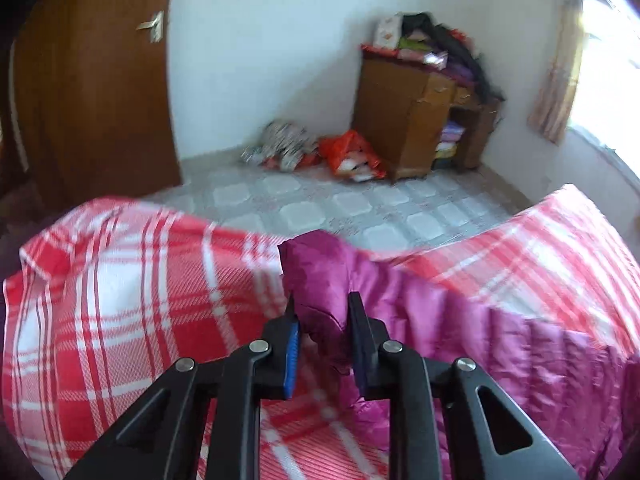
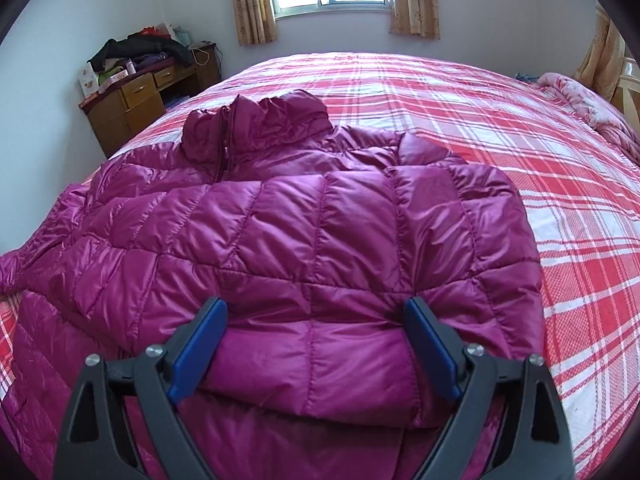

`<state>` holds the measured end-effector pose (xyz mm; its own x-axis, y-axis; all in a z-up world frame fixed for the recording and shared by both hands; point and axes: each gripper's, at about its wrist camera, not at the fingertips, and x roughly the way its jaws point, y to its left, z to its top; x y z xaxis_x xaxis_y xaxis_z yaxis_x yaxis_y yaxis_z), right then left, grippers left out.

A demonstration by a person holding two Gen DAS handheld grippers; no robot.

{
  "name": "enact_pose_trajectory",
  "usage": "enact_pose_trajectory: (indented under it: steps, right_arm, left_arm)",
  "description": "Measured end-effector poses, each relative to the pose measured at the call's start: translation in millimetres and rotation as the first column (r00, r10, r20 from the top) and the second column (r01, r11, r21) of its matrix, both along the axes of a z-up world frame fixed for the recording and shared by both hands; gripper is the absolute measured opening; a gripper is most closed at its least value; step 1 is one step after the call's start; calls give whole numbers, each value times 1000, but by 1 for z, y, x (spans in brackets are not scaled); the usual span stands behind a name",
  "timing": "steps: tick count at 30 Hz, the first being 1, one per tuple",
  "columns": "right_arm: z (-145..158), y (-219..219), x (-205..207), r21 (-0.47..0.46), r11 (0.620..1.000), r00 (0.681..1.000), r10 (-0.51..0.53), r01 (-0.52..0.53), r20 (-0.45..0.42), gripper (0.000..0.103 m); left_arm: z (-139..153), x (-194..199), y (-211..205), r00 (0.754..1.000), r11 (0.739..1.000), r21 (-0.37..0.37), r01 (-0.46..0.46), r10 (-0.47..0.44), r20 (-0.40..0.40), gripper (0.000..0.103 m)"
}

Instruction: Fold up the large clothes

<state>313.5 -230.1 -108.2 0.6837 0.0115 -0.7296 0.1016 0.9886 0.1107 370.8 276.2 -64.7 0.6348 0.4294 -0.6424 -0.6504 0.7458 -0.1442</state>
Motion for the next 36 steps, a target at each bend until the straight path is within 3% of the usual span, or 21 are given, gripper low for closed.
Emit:
enact_pose_trajectory:
  steps: [2,4,6,9,10,15,18,21,23,26,30,31,32,33,34,36]
  right_arm:
    - [0,0,0,3,1000,1000,0,0,2,92]
    - [0,-1,0,11,1000,1000,0,0,5,92]
    - [0,-3,-1,23,1000,1000,0,0,9,92]
    - [0,-5,-2,37,999,1000,-2,1,15,92]
    - [0,-5,-2,41,999,1000,-2,1,16,92]
    - [0,-9,-3,69,998,1000,-2,0,26,92]
    - [0,-11,-4,87,996,999,-3,0,33,92]
    - [0,-13,-6,101,995,999,-2,-2,37,92]
    - [0,-14,-6,105,994,999,-2,-2,38,92]
    - [0,-14,-6,96,995,999,-2,-2,35,92]
    - [3,-8,-3,50,999,1000,-6,5,19,92]
    - [7,-4,-3,37,999,1000,-4,3,31,85]
    - [13,3,-2,50,998,998,21,-24,52,73]
    - [19,12,0,73,996,997,50,-54,64,69]
    - [29,25,4,108,990,994,81,-89,79,68]
    - [46,56,14,172,971,981,149,-169,120,68]
  left_arm:
    - [26,-5,-26,994,996,48,76,-80,79,21]
    - [53,-11,-61,972,980,108,167,-182,148,21]
    - [75,-19,-101,934,949,173,263,-295,203,21]
    - [95,-29,-171,852,872,259,415,-473,225,19]
    - [96,-32,-198,814,837,271,475,-535,225,18]
    - [72,-41,-290,685,705,245,666,-708,173,17]
    - [37,-49,-337,627,628,247,738,-773,94,15]
    - [15,-49,-349,595,592,188,784,-803,46,15]
    - [10,-53,-350,602,597,158,787,-798,14,15]
    - [11,-42,-316,621,620,54,782,-784,17,15]
    - [16,-54,-240,684,685,4,728,-727,61,16]
    - [16,-57,-224,697,698,-6,716,-714,66,19]
    - [15,-59,-199,726,727,-25,686,-683,78,24]
    - [13,-61,-173,768,767,-44,640,-635,83,38]
    - [11,-62,-153,804,803,-52,593,-588,91,57]
    - [9,-68,-112,870,871,-62,487,-477,126,67]
